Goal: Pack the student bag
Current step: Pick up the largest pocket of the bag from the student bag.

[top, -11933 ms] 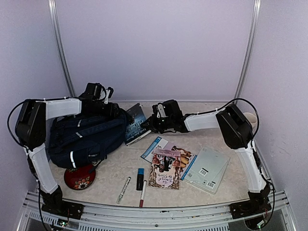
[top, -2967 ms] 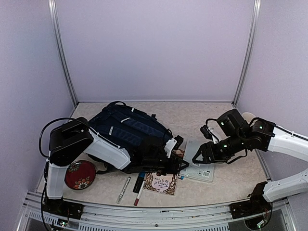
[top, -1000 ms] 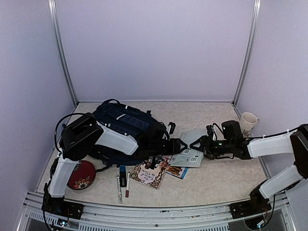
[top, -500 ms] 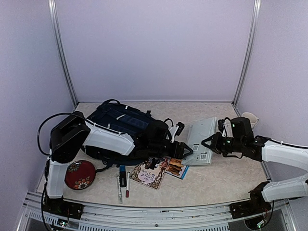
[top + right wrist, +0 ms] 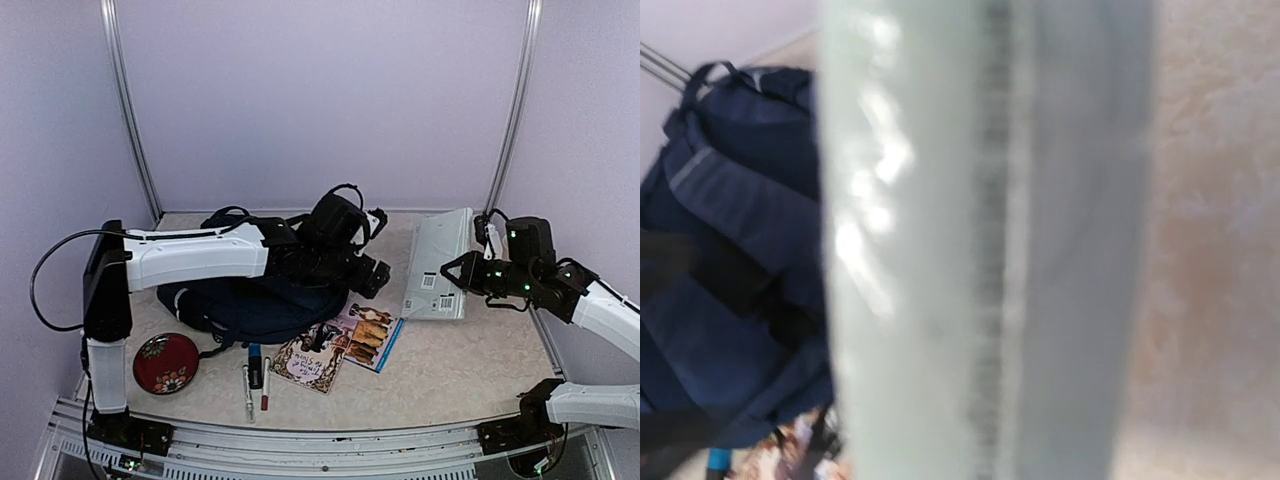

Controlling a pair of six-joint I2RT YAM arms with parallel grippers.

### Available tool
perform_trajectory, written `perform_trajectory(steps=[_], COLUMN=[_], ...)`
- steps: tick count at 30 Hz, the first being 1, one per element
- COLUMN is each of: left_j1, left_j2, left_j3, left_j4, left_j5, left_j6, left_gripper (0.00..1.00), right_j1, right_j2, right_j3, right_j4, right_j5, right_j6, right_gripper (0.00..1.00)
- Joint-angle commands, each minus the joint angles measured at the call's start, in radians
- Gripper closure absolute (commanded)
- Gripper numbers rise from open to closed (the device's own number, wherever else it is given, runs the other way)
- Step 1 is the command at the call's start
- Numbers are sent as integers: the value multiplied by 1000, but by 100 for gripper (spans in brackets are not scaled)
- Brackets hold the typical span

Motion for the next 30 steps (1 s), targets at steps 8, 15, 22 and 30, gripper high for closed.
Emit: perform_trajectory(steps=[8, 15, 22, 30], left_j1=[8, 0, 17, 33], left_j2=[300, 397, 316, 380], left_j3=[230, 347, 250, 344], left_j4=[-534, -668, -601, -683], left_j5=[-464, -622, -544, -417], left_j6=[129, 135, 149, 195], left_gripper=[12, 22, 35, 30], right_j1=[-7, -9, -9, -9], right_j2=[-9, -48, -64, -61], right_j3=[36, 33, 38, 73], right_j4=[23, 7, -5, -41], right_j5=[-12, -1, -1, 13], right_j6=[-67, -72, -76, -90], right_gripper=[100, 100, 100, 100])
